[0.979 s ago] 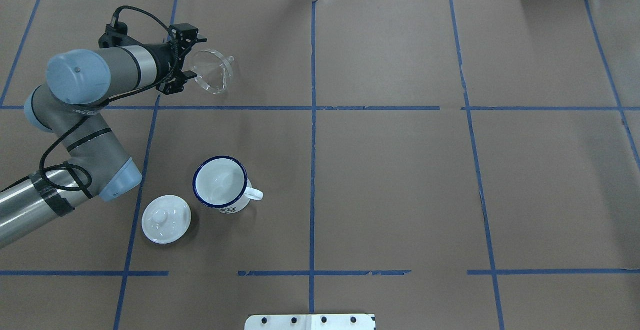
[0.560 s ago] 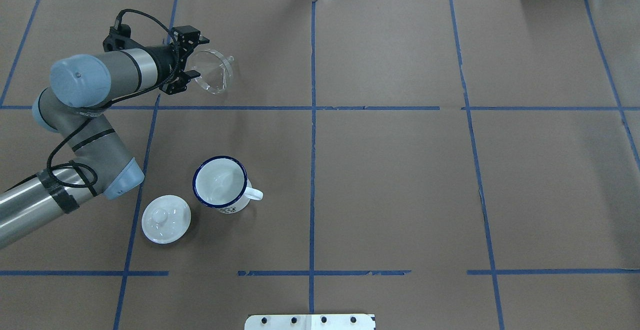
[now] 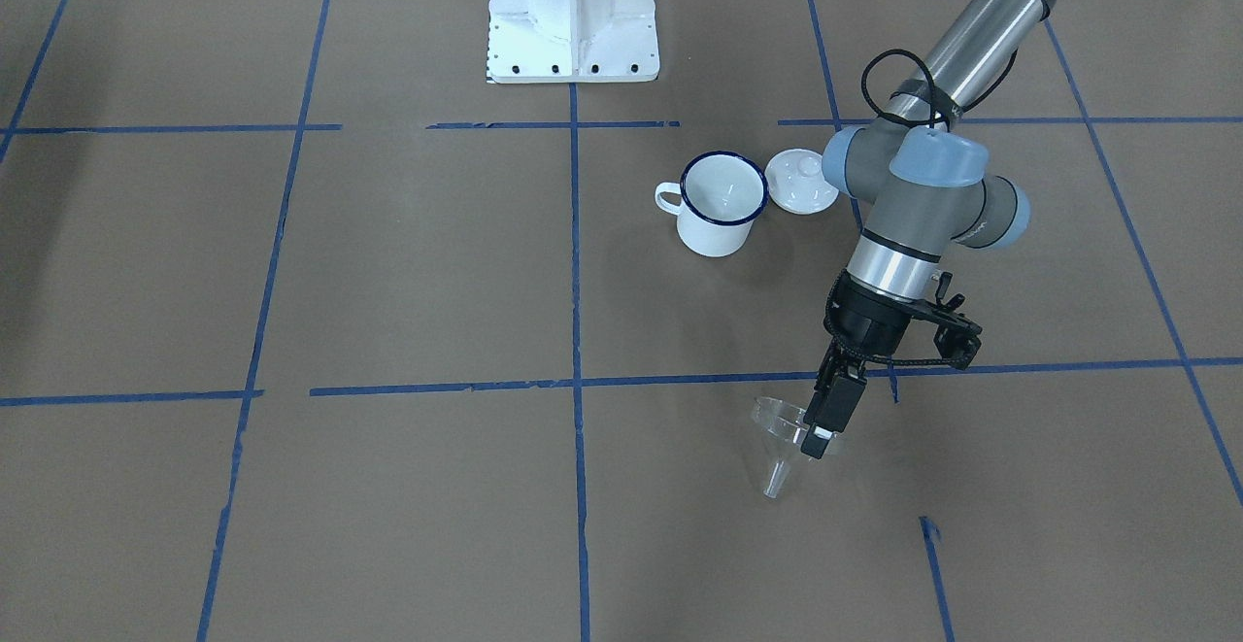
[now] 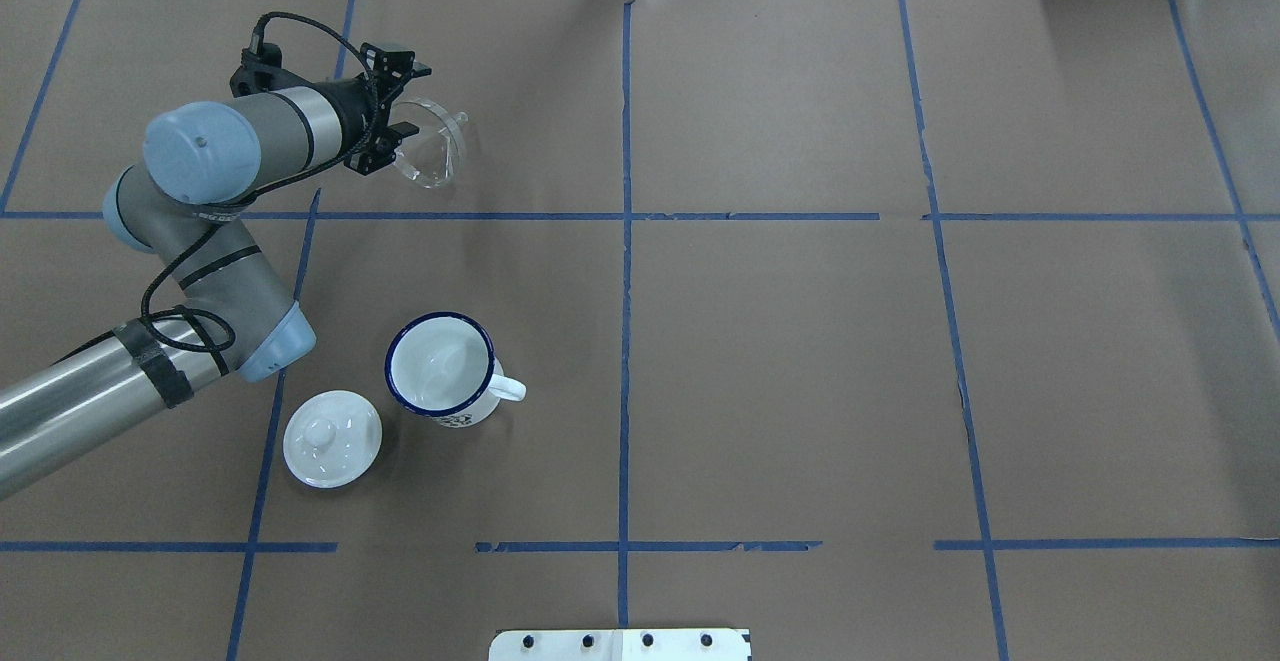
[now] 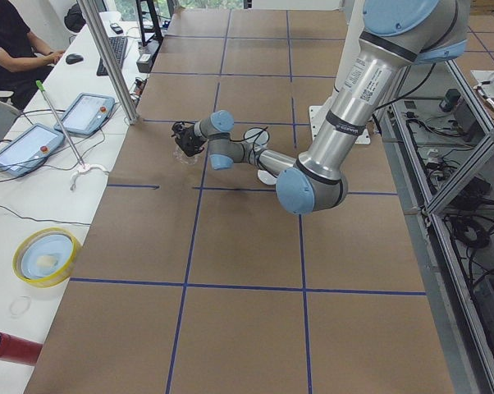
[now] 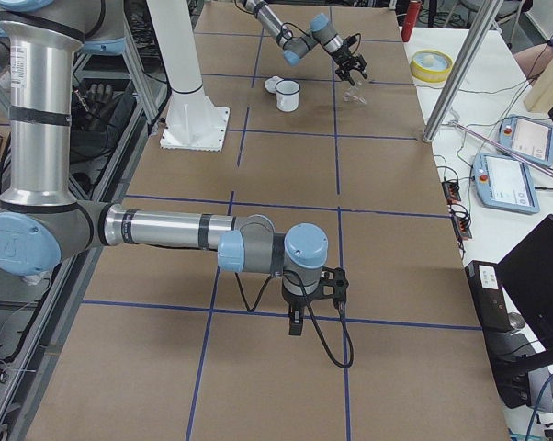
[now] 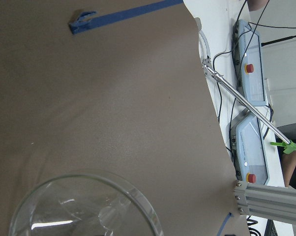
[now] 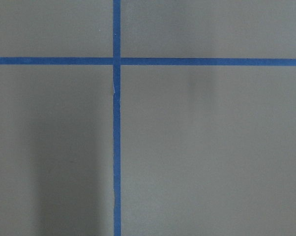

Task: Place funnel on cup
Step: 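Lower the left gripper onto the glass funnel and grasp its rim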

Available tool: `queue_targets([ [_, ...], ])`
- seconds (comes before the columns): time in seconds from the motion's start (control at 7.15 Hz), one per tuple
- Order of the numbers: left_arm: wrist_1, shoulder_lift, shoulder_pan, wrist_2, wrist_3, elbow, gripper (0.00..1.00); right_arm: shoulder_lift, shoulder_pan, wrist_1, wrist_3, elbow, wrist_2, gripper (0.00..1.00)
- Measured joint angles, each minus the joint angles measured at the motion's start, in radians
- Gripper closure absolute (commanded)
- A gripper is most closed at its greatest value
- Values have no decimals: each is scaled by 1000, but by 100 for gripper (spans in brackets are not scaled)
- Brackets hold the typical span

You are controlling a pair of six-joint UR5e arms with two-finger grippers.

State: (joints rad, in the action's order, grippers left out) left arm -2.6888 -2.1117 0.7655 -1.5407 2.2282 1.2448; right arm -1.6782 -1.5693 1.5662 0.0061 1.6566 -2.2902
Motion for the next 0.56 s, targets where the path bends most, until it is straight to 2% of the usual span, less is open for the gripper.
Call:
queue_targets([
  [0.28, -3, -2, 1, 2, 1, -9, 47, 0, 0, 0, 0, 0, 0, 0],
  [0.56, -3, -3, 1, 3, 1, -14, 60, 0, 0, 0, 0, 0, 0, 0],
])
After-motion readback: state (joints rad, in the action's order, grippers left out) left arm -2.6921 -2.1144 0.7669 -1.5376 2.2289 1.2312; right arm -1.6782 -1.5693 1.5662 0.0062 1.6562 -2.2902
